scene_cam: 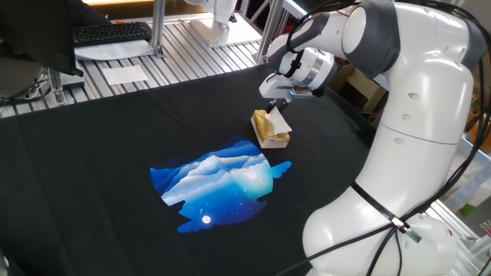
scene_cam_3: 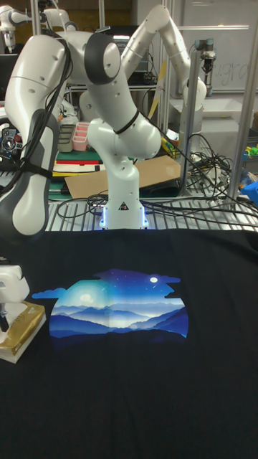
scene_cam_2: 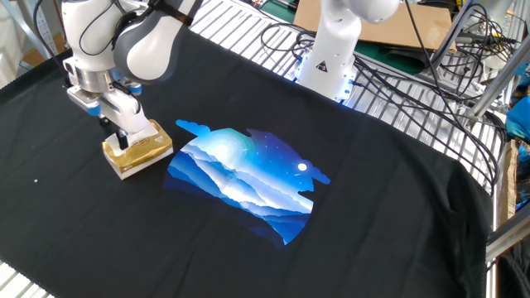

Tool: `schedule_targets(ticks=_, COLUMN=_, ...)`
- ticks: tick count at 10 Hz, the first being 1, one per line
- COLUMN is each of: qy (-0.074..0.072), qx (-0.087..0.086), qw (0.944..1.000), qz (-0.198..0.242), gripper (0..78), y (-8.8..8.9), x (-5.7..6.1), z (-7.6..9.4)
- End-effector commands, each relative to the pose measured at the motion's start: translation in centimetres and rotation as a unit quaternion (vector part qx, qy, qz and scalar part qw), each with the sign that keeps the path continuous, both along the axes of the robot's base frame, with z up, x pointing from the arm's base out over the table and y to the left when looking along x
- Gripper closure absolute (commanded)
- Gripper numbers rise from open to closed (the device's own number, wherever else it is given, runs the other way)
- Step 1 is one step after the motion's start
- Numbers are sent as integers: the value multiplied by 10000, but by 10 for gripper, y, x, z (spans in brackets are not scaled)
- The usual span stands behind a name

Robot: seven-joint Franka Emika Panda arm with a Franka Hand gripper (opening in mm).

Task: Pull out a napkin

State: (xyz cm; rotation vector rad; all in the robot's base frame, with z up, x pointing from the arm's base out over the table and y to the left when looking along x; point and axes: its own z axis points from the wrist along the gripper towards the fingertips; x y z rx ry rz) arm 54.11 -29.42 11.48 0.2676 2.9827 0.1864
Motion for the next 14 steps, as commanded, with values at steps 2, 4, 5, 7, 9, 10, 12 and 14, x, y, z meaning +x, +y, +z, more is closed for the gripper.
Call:
schedule_targets(ticks=2, qy=-18, qx=-55, qw=9999, qz=134, gripper=750, y=-2, x=2, z=3)
schedule_targets(ticks=4, qy=-18, qx=-55, qw=9999, qz=134, gripper=750, y=-2, x=2, z=3)
schedule_targets(ticks=5, qy=-18, qx=-55, qw=9999, qz=134, gripper=750, y=-2, x=2, z=3)
schedule_targets(ticks=7, qy=23, qx=-225, qw=9996, qz=195, gripper=750, y=-4, x=5, z=6)
schedule_targets(ticks=9, qy=47, qx=-224, qw=9996, qz=191, gripper=750, y=-5, x=6, z=7)
schedule_targets(ticks=10, qy=101, qx=-209, qw=9995, qz=199, gripper=750, y=-6, x=6, z=9)
schedule_targets(ticks=12, qy=132, qx=-198, qw=9995, qz=209, gripper=750, y=-6, x=6, z=11)
schedule_targets(ticks=14, qy=186, qx=-180, qw=9995, qz=201, gripper=750, y=-7, x=6, z=14)
